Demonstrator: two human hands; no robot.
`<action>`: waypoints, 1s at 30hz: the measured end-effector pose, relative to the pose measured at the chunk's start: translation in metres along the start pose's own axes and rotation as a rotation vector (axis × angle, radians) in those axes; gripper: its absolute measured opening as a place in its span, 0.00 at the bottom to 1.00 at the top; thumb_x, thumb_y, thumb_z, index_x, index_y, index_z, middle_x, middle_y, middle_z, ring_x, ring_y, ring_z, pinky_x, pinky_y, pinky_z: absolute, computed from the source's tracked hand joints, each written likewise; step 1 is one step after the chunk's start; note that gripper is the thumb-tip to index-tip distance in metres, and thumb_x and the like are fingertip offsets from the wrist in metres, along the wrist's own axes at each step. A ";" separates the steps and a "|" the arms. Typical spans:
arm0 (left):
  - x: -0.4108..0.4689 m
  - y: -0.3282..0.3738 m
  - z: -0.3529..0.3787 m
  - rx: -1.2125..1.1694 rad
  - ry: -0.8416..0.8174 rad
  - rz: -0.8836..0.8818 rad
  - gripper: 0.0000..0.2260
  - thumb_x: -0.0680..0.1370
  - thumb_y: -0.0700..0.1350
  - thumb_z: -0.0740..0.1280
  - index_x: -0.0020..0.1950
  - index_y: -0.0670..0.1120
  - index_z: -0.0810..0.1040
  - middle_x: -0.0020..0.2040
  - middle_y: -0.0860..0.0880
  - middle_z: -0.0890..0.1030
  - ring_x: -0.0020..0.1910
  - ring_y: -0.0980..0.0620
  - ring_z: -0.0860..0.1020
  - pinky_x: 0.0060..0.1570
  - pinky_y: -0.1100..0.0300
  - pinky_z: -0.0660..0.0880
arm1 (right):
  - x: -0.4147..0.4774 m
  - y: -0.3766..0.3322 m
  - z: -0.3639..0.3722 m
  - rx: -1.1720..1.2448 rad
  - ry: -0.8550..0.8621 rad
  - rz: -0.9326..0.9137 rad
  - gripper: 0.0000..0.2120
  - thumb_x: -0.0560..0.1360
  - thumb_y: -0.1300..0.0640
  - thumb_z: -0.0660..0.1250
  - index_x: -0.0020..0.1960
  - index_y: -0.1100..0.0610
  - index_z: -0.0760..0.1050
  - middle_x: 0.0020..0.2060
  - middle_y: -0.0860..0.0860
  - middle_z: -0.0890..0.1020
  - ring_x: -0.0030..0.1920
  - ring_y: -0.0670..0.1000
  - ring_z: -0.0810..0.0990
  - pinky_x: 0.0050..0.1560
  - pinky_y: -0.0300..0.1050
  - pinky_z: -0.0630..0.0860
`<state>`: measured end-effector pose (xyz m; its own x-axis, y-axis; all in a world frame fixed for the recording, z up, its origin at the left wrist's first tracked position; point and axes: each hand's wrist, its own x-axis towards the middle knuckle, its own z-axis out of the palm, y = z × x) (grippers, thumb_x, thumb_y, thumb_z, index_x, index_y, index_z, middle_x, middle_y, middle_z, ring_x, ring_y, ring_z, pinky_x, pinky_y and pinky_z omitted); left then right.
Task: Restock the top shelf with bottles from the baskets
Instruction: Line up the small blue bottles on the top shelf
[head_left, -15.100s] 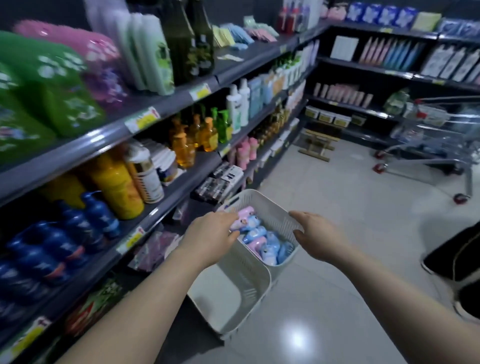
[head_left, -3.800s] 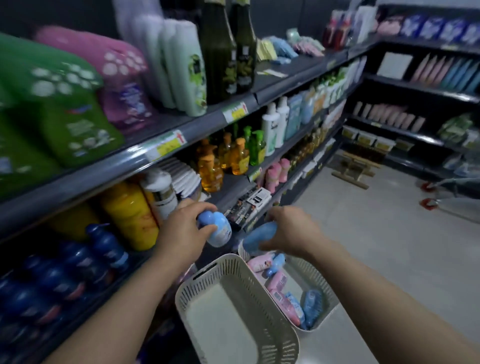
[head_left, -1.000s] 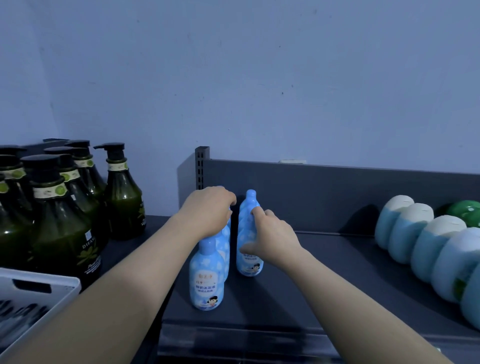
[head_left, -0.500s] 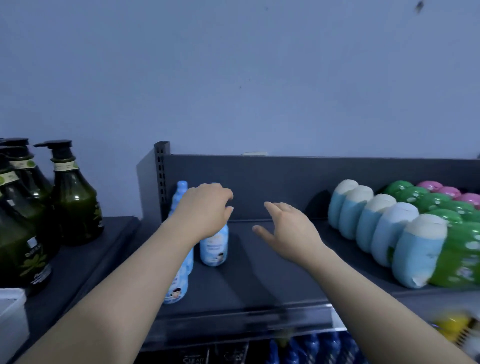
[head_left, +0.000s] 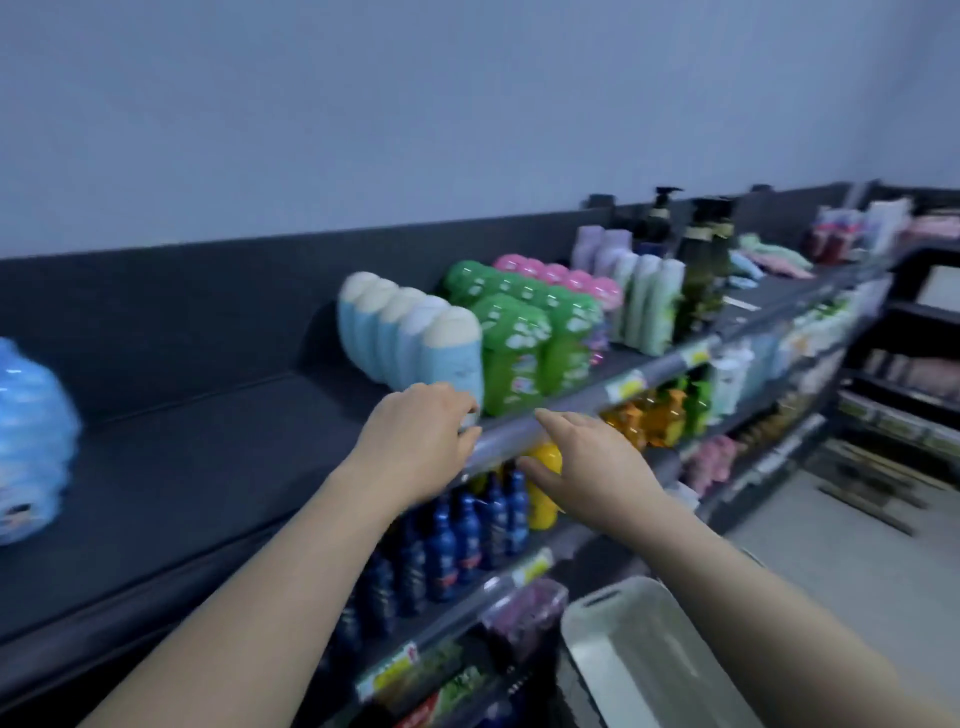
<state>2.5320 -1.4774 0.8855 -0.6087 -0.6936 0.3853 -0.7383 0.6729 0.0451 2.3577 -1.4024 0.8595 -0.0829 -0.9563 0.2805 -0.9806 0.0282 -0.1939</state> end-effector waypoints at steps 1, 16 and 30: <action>0.007 0.024 0.014 -0.022 -0.015 0.034 0.13 0.79 0.53 0.60 0.59 0.49 0.77 0.56 0.49 0.79 0.56 0.45 0.76 0.52 0.51 0.74 | -0.014 0.025 -0.002 -0.011 -0.008 0.034 0.30 0.78 0.41 0.60 0.74 0.55 0.62 0.69 0.51 0.72 0.70 0.52 0.68 0.66 0.45 0.65; 0.065 0.268 0.226 -0.155 -0.399 0.322 0.14 0.79 0.54 0.60 0.60 0.50 0.76 0.57 0.50 0.78 0.57 0.45 0.77 0.50 0.51 0.76 | -0.174 0.300 0.028 -0.002 -0.188 0.615 0.22 0.78 0.46 0.62 0.69 0.52 0.68 0.60 0.55 0.79 0.61 0.57 0.75 0.57 0.49 0.72; 0.153 0.305 0.453 -0.281 -0.753 0.303 0.10 0.78 0.47 0.61 0.58 0.50 0.77 0.52 0.47 0.81 0.51 0.42 0.78 0.45 0.53 0.73 | -0.163 0.443 0.191 0.120 -0.395 1.005 0.22 0.78 0.51 0.62 0.71 0.51 0.67 0.62 0.54 0.78 0.61 0.57 0.76 0.56 0.46 0.72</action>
<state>2.0821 -1.4951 0.5404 -0.8718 -0.3928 -0.2926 -0.4743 0.8263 0.3039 1.9706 -1.2894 0.5480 -0.7543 -0.5384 -0.3758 -0.4704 0.8424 -0.2627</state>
